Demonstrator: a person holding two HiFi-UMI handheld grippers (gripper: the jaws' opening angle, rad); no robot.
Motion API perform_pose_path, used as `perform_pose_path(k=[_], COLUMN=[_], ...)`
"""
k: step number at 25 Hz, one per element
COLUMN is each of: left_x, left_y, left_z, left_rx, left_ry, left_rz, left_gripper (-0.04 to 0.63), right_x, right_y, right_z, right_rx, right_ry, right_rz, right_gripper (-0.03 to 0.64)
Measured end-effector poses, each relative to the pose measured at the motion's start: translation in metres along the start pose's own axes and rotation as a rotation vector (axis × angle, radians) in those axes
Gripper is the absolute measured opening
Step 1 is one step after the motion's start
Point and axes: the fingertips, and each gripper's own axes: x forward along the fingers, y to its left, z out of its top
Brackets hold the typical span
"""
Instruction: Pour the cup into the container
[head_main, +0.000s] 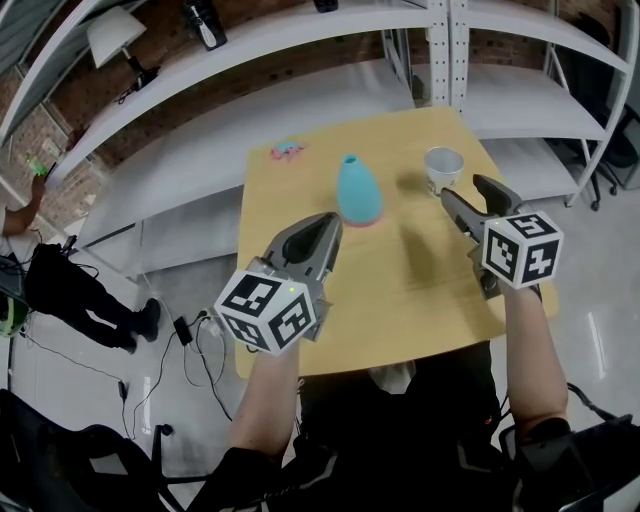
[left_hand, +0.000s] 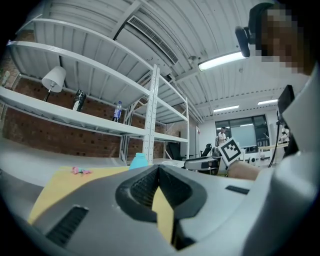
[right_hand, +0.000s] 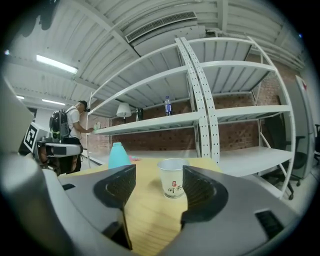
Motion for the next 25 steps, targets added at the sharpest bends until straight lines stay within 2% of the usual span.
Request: perform_pose_path(k=[7, 11, 18, 25], left_x=[0.016, 0.022, 0.032, 0.037], left_y=[0.026, 0.034, 0.048, 0.058], left_z=[-0.007, -0.014, -0.029, -0.038], left_rx=[0.010, -0.016, -0.050, -0.064], left_ry=[0.024, 0.032, 0.061, 0.072], left_rz=[0.028, 0.035, 0.060, 0.069], left_gripper=[0.000, 0.000, 0.000, 0.000], right_x=[0.026, 0.037, 0.060, 0.073], right_y=[-0.013, -0.018, -0.031, -0.037], right_z=[-0.008, -0.016, -0.032, -0.040], right_rx=[-0.004, 0.002, 0.011, 0.026], right_ry=[0.061, 0.095, 0.161, 0.171], right_rz=[-0.031, -0.040, -0.063, -0.058], right_gripper=[0.307, 0.325, 0.328, 0.328])
